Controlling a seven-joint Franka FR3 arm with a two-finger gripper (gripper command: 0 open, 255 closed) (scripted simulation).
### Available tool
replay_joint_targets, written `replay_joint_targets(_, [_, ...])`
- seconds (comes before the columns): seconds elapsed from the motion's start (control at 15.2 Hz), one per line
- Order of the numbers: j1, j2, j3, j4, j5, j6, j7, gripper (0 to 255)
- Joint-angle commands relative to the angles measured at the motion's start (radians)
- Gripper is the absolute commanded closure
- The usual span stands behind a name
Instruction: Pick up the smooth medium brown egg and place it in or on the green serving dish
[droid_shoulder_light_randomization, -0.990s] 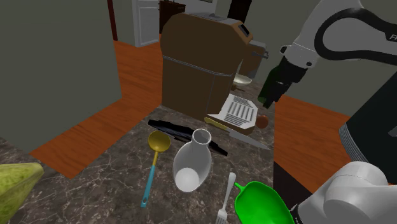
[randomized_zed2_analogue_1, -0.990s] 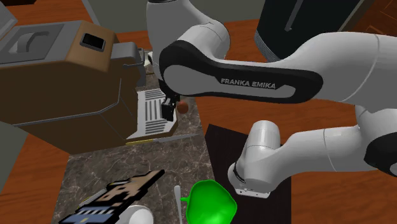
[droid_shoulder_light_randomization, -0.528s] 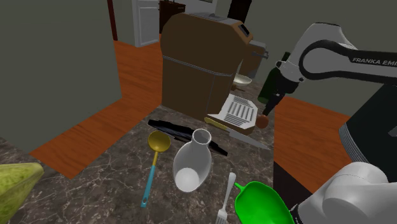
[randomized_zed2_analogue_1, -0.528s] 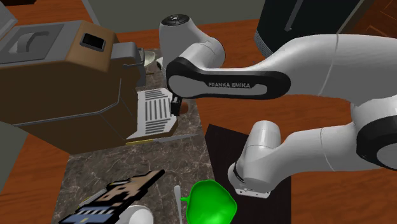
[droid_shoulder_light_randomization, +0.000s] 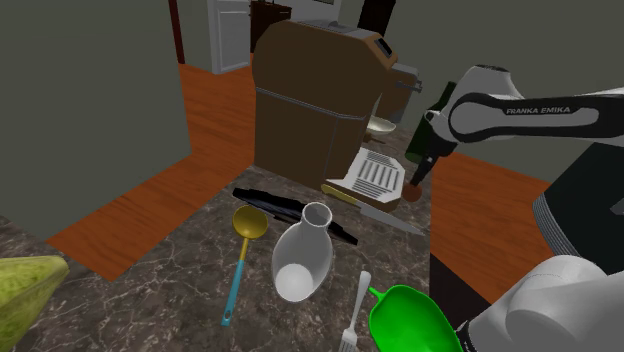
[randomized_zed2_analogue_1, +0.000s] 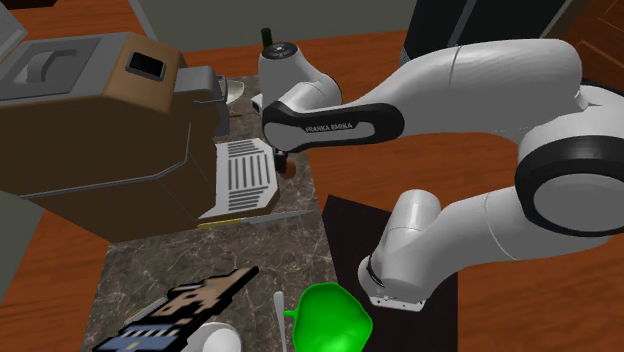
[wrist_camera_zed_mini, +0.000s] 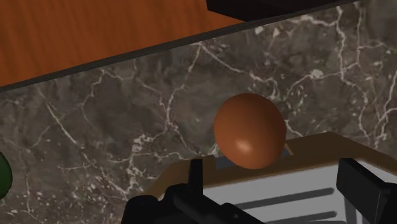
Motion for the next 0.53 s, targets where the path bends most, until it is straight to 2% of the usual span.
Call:
replay_joint_targets(0.0, [0.0, 0.016, -0.008, -0.012, -0.004, 0.031, -0.01, 0])
replay_joint_targets(0.46, [0.003, 0.061, -0.022, -0.055, -0.003, 0.118, -0.014, 0])
